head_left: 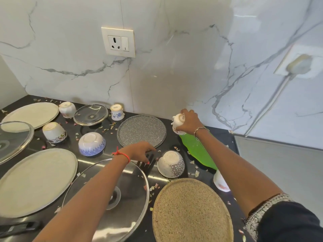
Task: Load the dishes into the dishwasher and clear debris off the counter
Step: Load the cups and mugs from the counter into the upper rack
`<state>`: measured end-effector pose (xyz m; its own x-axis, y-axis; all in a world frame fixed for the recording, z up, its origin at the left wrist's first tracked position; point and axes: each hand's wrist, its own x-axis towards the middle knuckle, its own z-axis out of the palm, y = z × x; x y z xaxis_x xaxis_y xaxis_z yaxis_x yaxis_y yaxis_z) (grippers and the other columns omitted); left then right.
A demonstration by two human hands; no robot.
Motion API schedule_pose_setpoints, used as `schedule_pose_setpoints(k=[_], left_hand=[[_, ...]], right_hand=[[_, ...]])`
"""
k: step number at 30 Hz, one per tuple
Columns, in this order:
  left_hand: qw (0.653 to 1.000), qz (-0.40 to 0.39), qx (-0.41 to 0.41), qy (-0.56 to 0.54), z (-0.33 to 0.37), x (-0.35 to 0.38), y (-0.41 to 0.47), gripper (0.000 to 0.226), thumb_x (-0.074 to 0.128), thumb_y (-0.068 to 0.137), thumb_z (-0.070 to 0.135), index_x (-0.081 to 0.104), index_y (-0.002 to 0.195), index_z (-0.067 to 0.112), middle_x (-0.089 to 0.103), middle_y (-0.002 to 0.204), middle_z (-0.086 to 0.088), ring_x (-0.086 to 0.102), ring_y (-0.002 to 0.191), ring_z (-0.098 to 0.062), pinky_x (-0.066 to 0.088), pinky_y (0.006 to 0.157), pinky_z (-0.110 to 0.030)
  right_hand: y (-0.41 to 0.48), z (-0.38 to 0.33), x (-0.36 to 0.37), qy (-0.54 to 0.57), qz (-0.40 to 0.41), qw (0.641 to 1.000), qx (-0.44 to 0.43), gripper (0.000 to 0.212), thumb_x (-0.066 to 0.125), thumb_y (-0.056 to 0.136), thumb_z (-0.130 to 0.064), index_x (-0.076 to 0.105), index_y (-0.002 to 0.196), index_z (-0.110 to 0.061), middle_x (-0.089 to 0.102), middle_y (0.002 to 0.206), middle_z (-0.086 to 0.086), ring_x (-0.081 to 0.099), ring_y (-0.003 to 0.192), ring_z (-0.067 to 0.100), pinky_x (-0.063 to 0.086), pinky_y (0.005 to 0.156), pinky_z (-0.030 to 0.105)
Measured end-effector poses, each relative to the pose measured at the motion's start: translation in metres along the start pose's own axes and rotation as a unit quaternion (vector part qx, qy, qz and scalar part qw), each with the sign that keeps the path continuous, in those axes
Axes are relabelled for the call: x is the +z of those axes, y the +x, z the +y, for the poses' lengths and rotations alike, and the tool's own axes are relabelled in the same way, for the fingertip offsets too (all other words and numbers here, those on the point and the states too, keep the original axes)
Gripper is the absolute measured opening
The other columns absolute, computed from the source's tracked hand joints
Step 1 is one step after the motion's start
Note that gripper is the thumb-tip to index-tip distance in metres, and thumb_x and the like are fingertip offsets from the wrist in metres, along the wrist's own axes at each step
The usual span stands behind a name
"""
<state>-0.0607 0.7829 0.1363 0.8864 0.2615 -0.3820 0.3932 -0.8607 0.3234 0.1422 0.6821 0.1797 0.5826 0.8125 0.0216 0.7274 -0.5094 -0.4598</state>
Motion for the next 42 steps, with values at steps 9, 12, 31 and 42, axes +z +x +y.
schedule_pose_setpoints(k=[9, 12, 31, 42], left_hand=[[0.987, 0.148, -0.006, 0.069, 0.057, 0.015, -0.057, 0.067, 0.062, 0.085, 0.042, 0.038, 0.139, 0.012, 0.042, 0.141, -0.008, 0.033, 0.133, -0.024, 0.027, 0.109, -0.036], [0.98, 0.186, -0.009, 0.07, 0.081, 0.035, -0.082, 0.074, 0.059, 0.086, 0.045, 0.029, 0.145, 0.011, 0.027, 0.152, -0.005, 0.014, 0.143, -0.021, 0.012, 0.115, -0.036], [0.981, 0.192, 0.018, 0.022, 0.183, 0.228, -0.27, 0.078, 0.057, 0.089, 0.04, 0.016, 0.148, 0.01, 0.008, 0.157, -0.004, 0.0, 0.146, -0.018, 0.001, 0.117, -0.033], [0.992, 0.127, 0.028, 0.007, 0.25, 0.361, -0.404, 0.078, 0.054, 0.09, 0.04, 0.012, 0.149, 0.009, 0.004, 0.158, -0.005, -0.002, 0.146, -0.018, 0.001, 0.118, -0.037]], right_hand=[[-0.111, 0.01, -0.033, -0.02, -0.001, 1.0, -0.024, 0.072, 0.073, 0.069, -0.024, 0.039, 0.133, -0.021, 0.046, 0.122, 0.014, 0.041, 0.114, 0.032, 0.039, 0.093, 0.035], [-0.149, 0.011, -0.034, 0.004, 0.008, 0.999, -0.034, 0.07, 0.075, 0.068, -0.021, 0.047, 0.132, -0.022, 0.044, 0.13, 0.013, 0.038, 0.123, 0.029, 0.036, 0.102, 0.035], [-0.419, 0.003, 0.003, 0.025, -0.101, 0.994, -0.034, 0.068, 0.082, 0.058, -0.011, 0.053, 0.12, -0.014, 0.05, 0.115, 0.009, 0.05, 0.103, 0.025, 0.049, 0.08, 0.035], [-0.637, 0.005, 0.04, 0.005, -0.11, 0.993, 0.041, 0.071, 0.082, 0.063, -0.021, 0.049, 0.126, -0.021, 0.043, 0.123, 0.011, 0.047, 0.112, 0.028, 0.042, 0.093, 0.034]])
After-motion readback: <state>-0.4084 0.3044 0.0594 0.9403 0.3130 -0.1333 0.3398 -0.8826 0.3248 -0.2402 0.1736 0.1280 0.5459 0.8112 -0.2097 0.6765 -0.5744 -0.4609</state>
